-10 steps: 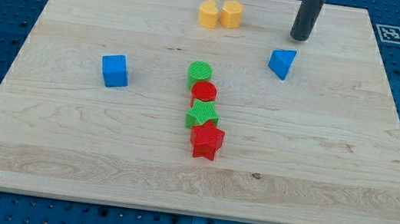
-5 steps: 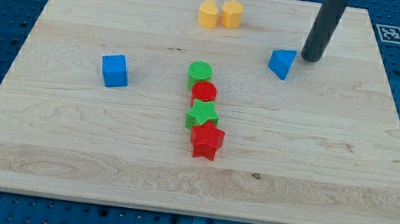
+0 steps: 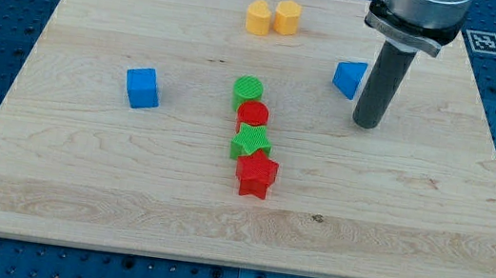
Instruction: Slide the blue triangle diagonally to the top right of the green circle
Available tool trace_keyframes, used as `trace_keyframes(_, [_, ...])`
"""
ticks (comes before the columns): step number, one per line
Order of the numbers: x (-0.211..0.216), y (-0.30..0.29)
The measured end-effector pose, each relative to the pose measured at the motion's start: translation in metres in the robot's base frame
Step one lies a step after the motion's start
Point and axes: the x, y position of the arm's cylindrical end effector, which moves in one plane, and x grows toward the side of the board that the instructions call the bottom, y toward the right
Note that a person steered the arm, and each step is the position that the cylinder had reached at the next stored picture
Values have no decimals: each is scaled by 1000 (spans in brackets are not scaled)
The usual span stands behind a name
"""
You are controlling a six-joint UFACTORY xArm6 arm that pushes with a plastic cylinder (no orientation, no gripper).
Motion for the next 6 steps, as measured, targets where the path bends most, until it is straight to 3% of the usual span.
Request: trace_keyframes(6, [-10,-22])
